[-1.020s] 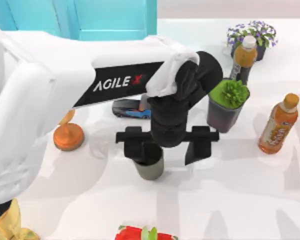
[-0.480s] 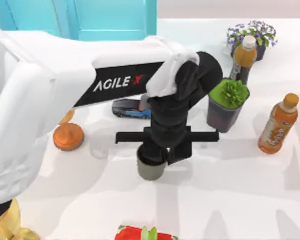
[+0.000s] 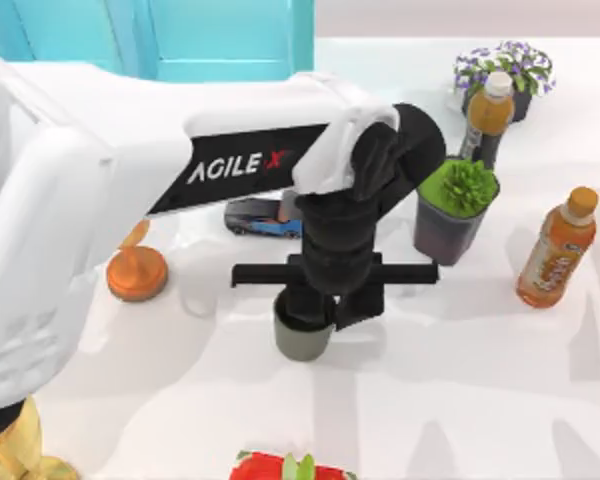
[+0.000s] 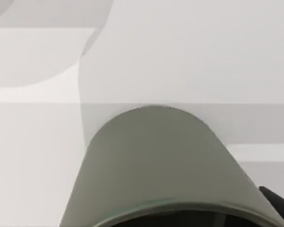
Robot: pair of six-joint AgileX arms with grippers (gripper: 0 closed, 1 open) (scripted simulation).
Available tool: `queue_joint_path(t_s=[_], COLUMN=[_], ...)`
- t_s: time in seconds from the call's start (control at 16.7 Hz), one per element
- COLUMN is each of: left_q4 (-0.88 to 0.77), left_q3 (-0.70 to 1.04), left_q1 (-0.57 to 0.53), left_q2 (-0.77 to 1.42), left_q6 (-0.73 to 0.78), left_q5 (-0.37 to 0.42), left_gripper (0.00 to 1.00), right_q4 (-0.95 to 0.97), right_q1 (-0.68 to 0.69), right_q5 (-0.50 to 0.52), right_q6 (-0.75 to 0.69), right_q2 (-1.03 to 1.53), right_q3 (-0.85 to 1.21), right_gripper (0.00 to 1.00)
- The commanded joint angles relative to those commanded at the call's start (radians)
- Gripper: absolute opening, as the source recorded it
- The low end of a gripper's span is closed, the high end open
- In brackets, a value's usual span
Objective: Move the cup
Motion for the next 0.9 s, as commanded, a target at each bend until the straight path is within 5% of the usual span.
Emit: queue_joint_path(t_s=[0.48,0.9], left_q4=[-0.056,-0.148], left_q3=[-0.156,-0.387], left_q1=[0.042,0.424], left_q2=[-0.213,-0.499], left_q6=[0.262,0.631], left_q5=[0.007,0.032], left_gripper=[0.00,0.00], right_q4=[0.000,0.000], right_q1=[0.000,0.000], right_q5=[0.000,0.000], right_q6=[0.000,0.000], right_q2=[0.000,0.000], right_q3=[0.000,0.000], right_gripper=[1.00,1.00])
